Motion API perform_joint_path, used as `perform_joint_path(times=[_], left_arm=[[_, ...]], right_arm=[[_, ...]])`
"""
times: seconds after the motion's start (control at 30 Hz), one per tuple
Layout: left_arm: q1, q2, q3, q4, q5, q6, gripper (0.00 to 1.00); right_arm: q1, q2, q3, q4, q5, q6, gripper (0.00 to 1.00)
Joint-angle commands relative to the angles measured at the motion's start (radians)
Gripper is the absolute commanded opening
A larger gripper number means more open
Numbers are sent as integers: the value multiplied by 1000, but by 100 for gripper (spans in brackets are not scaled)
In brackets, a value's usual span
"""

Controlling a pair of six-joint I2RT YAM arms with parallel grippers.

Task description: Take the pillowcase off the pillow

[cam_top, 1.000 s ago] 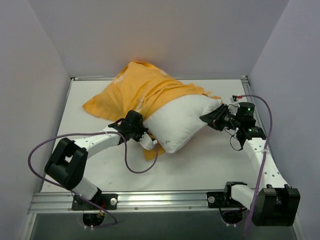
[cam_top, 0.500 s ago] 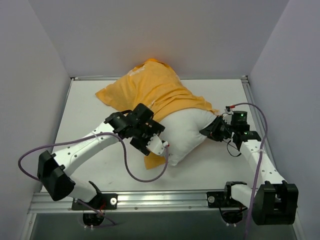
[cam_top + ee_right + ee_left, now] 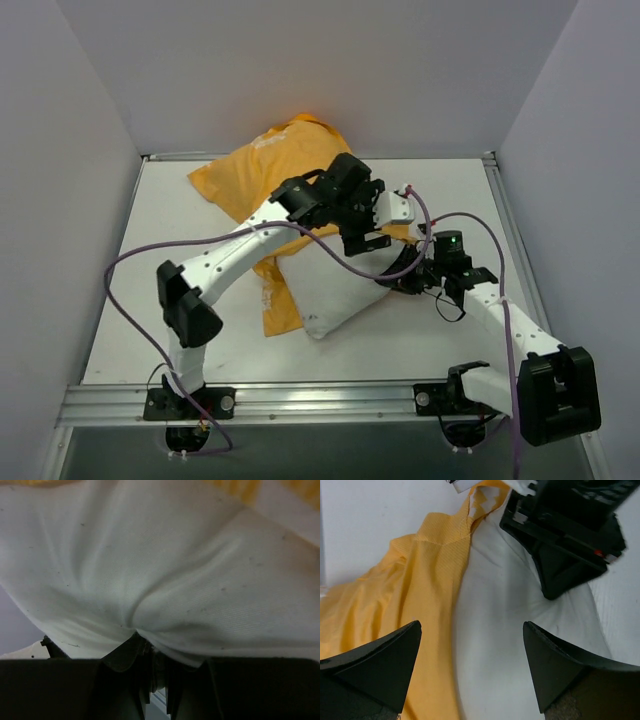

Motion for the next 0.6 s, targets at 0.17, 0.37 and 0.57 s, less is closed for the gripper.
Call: perform_joint_path(times=[0.17, 0.37, 0.57], left_arm=[[-63, 193, 88, 257, -248, -121, 74], [-40, 212, 27, 331, -282, -116, 62], [-26, 238, 74, 334, -242, -150, 57]], right_arm=[[32, -48, -55, -20, -62, 1, 0], [33, -94, -69, -31, -59, 21, 0], [32, -99, -66, -43, -60, 15, 0]])
